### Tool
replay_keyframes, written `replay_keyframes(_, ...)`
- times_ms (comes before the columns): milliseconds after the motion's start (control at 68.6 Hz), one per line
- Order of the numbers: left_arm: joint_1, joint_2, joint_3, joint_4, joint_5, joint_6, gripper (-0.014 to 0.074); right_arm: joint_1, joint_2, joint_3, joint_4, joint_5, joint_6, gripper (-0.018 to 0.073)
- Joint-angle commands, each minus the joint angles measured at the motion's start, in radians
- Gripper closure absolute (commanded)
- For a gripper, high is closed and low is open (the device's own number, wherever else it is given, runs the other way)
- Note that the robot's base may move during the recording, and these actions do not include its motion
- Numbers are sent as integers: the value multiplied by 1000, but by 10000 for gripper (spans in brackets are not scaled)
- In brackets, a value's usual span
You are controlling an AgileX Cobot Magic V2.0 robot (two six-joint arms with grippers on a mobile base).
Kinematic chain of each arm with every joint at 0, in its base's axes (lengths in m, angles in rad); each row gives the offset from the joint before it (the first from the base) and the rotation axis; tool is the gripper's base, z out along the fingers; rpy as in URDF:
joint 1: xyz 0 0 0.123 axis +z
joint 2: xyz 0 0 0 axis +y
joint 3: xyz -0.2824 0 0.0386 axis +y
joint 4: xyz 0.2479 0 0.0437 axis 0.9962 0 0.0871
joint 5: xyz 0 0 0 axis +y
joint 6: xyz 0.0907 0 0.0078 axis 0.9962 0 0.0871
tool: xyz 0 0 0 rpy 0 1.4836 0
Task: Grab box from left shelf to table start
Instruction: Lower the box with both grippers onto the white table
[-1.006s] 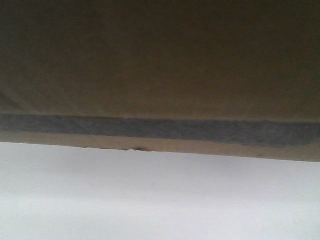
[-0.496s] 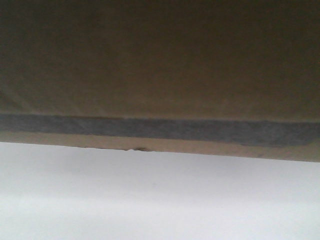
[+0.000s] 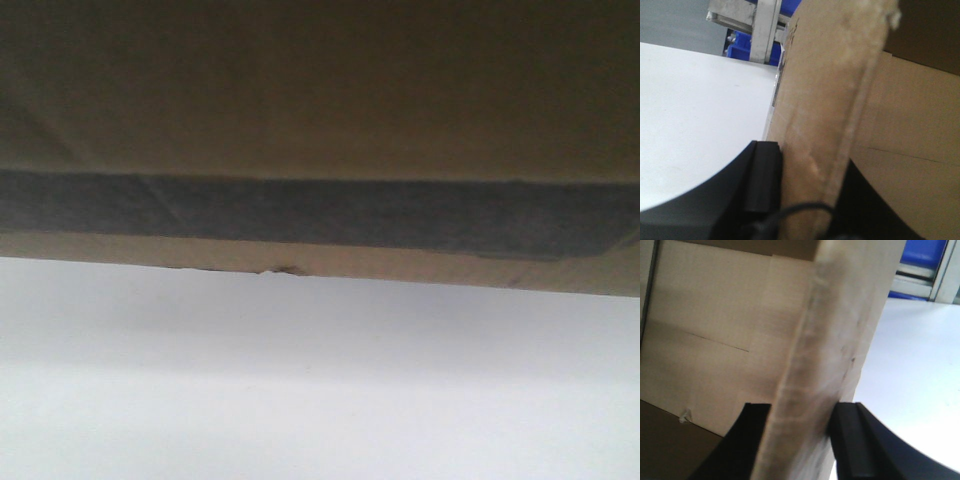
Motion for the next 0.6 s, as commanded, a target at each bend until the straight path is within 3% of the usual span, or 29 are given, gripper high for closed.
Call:
replay_keyframes(0,-25,74,-82,-89,-75,120,688,-4,121,-83,13,-110,-36,497)
replay_keyframes(219,-25,322,-140,-64,-38,118,688,-4,424,-212,15,15,-37,497)
replay_keyframes(583,57,630,-140,-78,-65,118,688,-4,740,-207,15,-85,-70,497)
